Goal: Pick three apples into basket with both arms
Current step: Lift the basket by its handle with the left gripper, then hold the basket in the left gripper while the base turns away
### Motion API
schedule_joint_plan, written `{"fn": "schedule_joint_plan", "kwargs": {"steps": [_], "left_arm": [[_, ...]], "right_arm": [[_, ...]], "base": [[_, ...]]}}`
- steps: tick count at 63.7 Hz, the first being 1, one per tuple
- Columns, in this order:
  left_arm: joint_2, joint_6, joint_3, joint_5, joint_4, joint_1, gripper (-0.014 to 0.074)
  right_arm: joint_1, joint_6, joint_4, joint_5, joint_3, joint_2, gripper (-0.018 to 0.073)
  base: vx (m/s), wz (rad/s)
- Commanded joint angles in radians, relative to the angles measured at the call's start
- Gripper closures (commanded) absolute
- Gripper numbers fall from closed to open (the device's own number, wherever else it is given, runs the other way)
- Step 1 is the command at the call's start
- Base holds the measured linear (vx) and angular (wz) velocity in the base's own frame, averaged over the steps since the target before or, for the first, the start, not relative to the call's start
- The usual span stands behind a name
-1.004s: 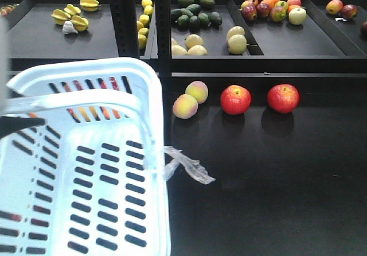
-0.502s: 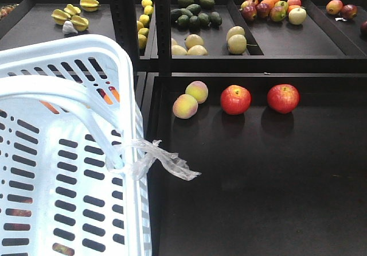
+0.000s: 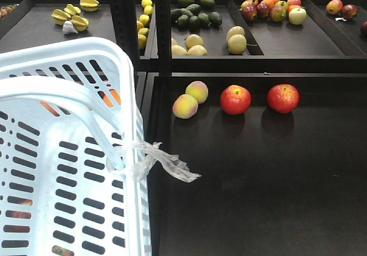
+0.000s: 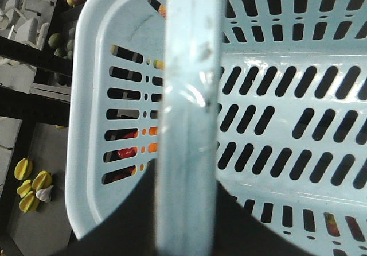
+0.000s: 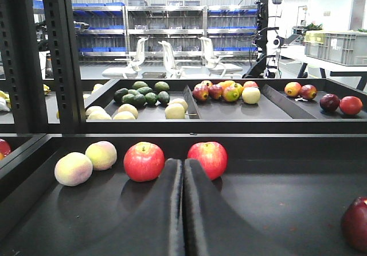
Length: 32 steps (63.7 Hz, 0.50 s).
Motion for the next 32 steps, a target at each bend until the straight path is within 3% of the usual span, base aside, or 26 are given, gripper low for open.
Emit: {"fn": "schedule_joint_plan", "kwargs": {"steps": [1,32], "left_arm": [[-0.008,-0.014,-0.032,-0.084,0.005,-0.007,0.0603],[-0.008,-0.014,-0.032,-0.084,0.005,-0.007,0.0603]], "right_arm": [[-0.001,-0.009,-0.003,-0.074,0.013,-0.010,0.0568],[-0.001,-0.009,-0.003,-0.071,0.013,-0.010,0.0568]], "base": [[0.00,0.00],[0.00,0.00]]}}
